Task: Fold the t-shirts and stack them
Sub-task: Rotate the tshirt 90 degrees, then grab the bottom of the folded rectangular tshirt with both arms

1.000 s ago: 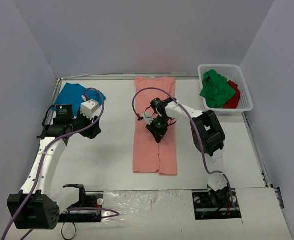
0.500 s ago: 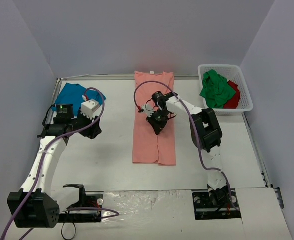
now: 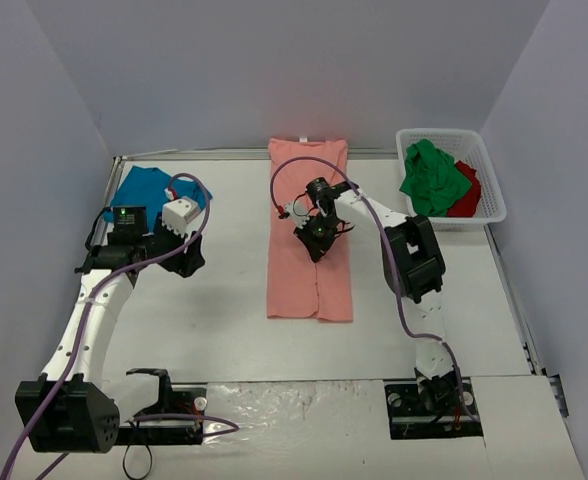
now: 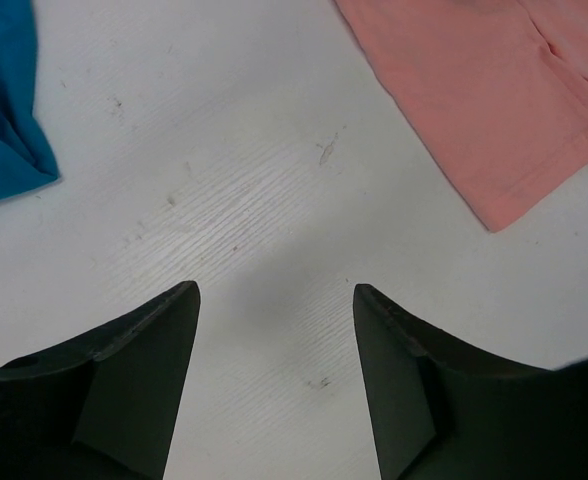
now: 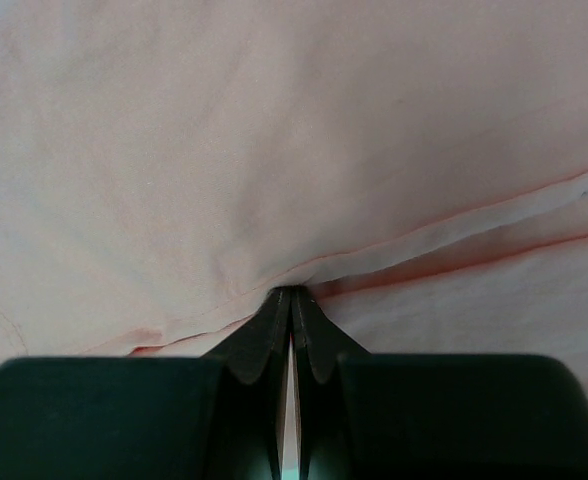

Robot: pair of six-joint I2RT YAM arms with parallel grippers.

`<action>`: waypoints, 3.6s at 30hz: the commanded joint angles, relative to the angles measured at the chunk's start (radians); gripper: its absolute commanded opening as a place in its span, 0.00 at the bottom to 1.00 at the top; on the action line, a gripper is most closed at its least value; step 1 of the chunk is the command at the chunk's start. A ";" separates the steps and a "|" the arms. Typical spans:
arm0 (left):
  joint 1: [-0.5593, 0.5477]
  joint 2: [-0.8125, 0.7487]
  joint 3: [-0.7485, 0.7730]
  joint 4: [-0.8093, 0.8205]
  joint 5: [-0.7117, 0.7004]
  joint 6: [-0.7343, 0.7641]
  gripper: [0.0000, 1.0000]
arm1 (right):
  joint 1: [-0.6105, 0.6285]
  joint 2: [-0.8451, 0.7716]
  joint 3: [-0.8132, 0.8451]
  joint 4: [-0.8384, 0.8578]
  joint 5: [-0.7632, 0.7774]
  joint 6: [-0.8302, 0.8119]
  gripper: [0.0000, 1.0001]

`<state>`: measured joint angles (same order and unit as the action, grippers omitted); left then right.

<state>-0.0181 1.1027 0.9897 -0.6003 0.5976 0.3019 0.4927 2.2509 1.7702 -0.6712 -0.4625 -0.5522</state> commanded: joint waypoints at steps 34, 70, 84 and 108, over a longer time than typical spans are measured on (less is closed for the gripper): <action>-0.127 -0.020 0.070 -0.131 0.142 0.150 0.85 | -0.239 -0.712 -0.592 0.004 -0.002 0.028 0.55; -0.818 0.243 -0.195 0.347 -0.309 0.335 0.74 | -0.546 -0.706 -0.696 0.104 -0.084 0.058 0.62; -0.830 0.325 -0.172 0.369 -0.355 0.307 0.65 | -0.545 -0.697 -0.695 0.104 -0.080 0.057 0.63; -0.853 0.448 -0.105 0.303 -0.427 0.306 0.35 | -0.545 -0.683 -0.696 0.105 -0.051 0.058 0.63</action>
<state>-0.8650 1.5555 0.8440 -0.2646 0.1993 0.6094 -0.0509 1.5635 1.0733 -0.5552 -0.5270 -0.4984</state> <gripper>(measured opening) 0.363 0.623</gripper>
